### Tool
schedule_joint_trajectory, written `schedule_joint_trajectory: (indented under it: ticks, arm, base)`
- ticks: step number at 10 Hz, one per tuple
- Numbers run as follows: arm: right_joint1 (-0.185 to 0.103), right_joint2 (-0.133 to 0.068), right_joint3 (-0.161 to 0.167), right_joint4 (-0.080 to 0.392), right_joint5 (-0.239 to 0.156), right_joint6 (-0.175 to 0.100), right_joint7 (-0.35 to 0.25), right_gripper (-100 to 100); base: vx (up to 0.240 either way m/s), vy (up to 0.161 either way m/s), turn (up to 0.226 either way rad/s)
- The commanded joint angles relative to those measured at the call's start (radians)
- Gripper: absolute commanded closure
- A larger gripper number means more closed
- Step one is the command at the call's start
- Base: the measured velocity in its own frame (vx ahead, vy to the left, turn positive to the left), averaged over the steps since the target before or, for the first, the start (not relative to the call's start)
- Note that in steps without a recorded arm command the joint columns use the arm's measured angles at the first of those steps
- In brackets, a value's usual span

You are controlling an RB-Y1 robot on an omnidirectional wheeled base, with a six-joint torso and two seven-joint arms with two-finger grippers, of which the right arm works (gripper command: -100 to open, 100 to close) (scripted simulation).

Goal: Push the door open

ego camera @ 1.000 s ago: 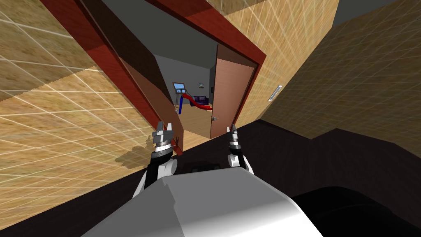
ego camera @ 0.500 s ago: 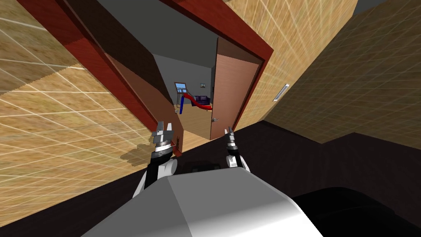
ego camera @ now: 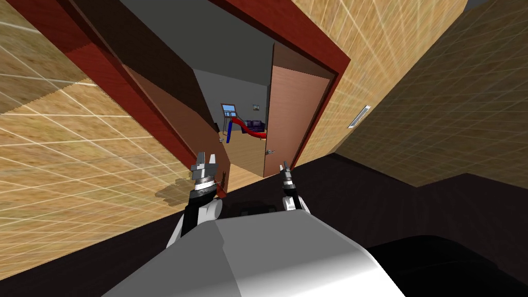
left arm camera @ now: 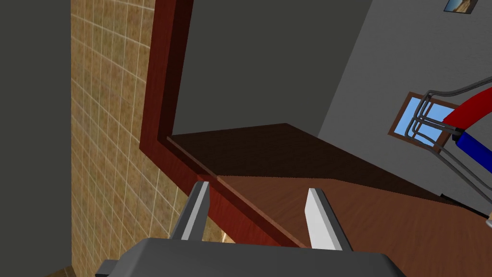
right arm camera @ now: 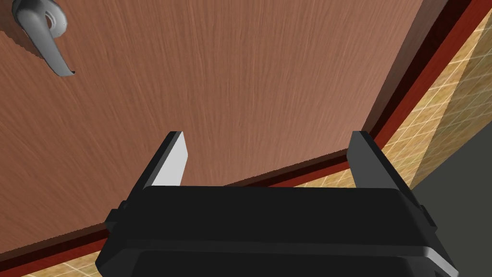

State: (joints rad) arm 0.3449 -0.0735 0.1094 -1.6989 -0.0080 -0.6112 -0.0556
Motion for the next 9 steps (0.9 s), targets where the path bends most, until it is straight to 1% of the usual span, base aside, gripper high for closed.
schedule_joint_trajectory:
  ticks: [1,3,4,6,9]
  arm:
    - [-0.011,-0.001,0.005,0.047,0.002,-0.009,0.003,-100]
    - [-0.023,-0.002,0.012,0.102,0.004,-0.019,0.005,-100]
    - [-0.023,-0.002,0.012,0.103,0.004,-0.019,0.005,-100]
    - [-0.036,-0.002,0.018,0.158,0.006,-0.03,0.007,-100]
    - [-0.055,-0.001,0.027,0.24,0.009,-0.044,0.01,-100]
  base:
    - [0.092,-0.091,0.063]
    - [0.095,-0.082,0.071]
    - [0.057,-0.044,0.022]
    - [0.052,-0.054,0.05]
    - [0.089,-0.09,0.069]
